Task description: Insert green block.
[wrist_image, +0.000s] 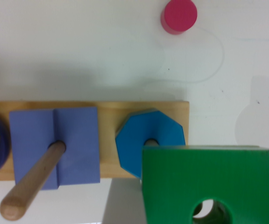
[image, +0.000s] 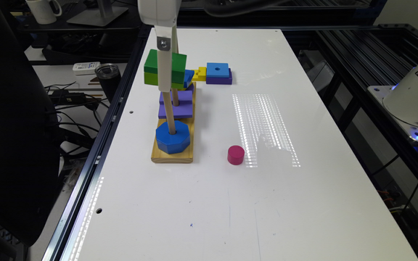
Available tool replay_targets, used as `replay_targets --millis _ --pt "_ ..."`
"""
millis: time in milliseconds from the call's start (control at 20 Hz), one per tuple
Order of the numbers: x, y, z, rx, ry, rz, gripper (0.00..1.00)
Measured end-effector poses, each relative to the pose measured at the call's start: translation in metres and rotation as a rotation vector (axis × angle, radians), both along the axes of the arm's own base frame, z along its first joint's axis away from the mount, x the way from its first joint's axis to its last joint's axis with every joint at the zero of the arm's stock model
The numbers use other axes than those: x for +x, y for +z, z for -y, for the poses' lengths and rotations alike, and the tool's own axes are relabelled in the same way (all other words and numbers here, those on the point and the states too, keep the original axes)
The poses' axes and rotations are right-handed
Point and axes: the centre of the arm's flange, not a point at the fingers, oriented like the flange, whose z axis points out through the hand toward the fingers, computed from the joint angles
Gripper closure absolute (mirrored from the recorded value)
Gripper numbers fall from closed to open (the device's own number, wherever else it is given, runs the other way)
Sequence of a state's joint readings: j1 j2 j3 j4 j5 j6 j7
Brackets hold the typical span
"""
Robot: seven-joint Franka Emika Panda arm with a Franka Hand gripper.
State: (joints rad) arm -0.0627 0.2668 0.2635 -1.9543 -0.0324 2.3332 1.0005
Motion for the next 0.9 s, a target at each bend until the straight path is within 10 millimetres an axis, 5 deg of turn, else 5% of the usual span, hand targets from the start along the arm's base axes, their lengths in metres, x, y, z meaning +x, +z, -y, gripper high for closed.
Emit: replay_targets --millis 900 --pt "0.004 -0.013 0.001 -0.002 0.003 -0.011 1.0"
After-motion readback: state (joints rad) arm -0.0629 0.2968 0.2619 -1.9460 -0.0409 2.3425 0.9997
